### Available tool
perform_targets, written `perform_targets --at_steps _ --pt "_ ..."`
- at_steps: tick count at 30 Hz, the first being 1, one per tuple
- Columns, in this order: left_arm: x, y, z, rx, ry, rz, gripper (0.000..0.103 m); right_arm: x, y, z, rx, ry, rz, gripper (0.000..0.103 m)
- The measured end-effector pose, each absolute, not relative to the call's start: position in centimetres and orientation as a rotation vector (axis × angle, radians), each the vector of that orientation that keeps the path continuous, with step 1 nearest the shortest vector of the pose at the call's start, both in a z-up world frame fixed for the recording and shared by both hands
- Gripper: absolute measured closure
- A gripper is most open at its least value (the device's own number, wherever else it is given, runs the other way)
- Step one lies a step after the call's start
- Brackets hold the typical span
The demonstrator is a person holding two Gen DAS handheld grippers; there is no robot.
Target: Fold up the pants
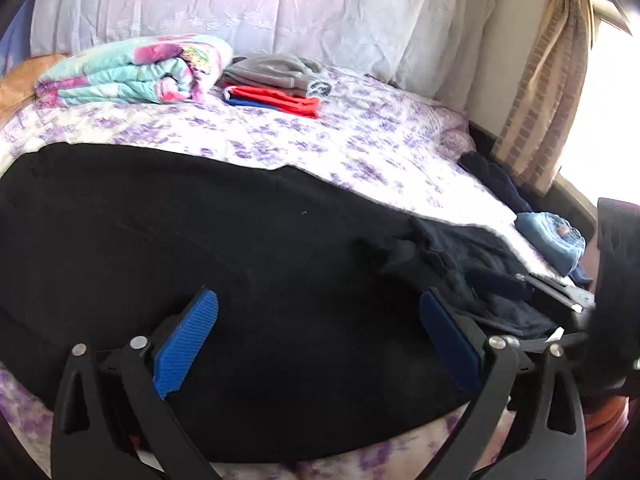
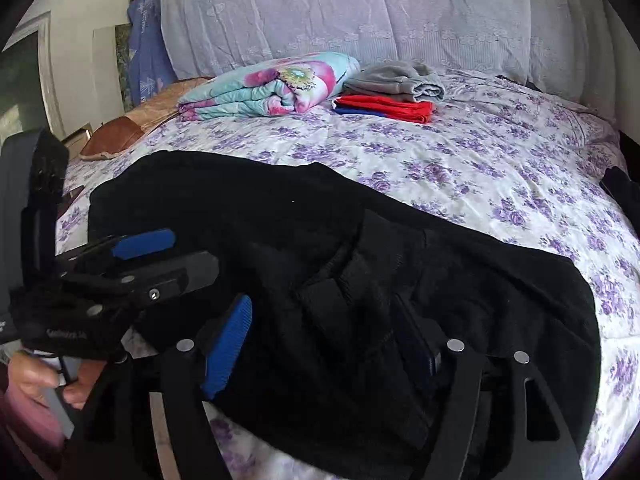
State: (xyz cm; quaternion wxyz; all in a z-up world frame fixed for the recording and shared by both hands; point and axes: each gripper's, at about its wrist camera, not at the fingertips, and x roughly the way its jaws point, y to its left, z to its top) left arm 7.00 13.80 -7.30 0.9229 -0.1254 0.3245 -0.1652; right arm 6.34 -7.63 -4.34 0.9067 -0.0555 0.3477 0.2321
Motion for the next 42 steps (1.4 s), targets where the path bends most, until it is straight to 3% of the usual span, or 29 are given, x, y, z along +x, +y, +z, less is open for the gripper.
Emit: perform_targets --at_steps 4,5,7,13,14,16,23,28,29,30,31,35,40,42 --pt "7.3 14.5 -7.0 -0.289 0.662 -0.351 0.005 4.9 -9.8 -1.8 -0.034 0.631 0.478 0.033" --pt "7.2 14.6 -7.0 -0.297 0.654 -0.357 0.004 5.0 -10.1 -1.7 -0.029 0.626 0.461 0.037" --pt "7.1 14.7 -6.9 -0.311 0.646 -0.369 0.004 5.8 -10.0 -2.2 -0.034 0.656 0.456 0.056" --pt "6.5 14.9 -7.1 -0.336 0.612 -0.366 0.004 7.6 -8.4 -5.4 -0.118 0.748 0.464 0.061" --pt "6.5 14.8 -7.1 -0.331 0.614 -0.363 0.004 7.6 -8.4 -5.6 -0.132 0.738 0.443 0.067" --pt "6.5 14.8 -7.1 -0.329 0.614 -0.361 0.005 7.8 -8.7 -5.7 -0.115 0.737 0.435 0.089" --pt "6.5 14.8 -7.2 -0.346 0.601 -0.359 0.005 5.8 -8.5 -2.4 -0.037 0.610 0.487 0.090" --pt "6.5 14.9 -7.3 -0.349 0.600 -0.361 0.005 7.5 -6.9 -7.5 -0.018 0.750 0.538 0.084" --pt "6.5 14.9 -7.3 -0.346 0.603 -0.363 0.005 7.3 -7.2 -7.3 -0.003 0.734 0.544 0.080" --pt "6.5 14.9 -7.3 -0.341 0.609 -0.365 0.005 7.0 -7.6 -6.6 0.017 0.730 0.569 0.058" --pt "6.5 14.9 -7.2 -0.339 0.615 -0.367 0.005 6.6 -8.2 -5.8 0.044 0.715 0.591 0.043" --pt "7.1 14.4 -5.9 -0.338 0.634 -0.407 0.005 3.0 -12.4 -2.3 0.086 0.548 0.516 0.042" --pt "7.5 9.3 -1.6 -0.278 0.586 -0.655 0.005 1.4 -18.9 -2.5 0.210 0.544 0.376 0.068" --pt "8.3 5.7 -0.9 -0.266 0.617 -0.812 0.005 1.5 -20.6 -3.8 0.240 0.580 0.334 0.069"
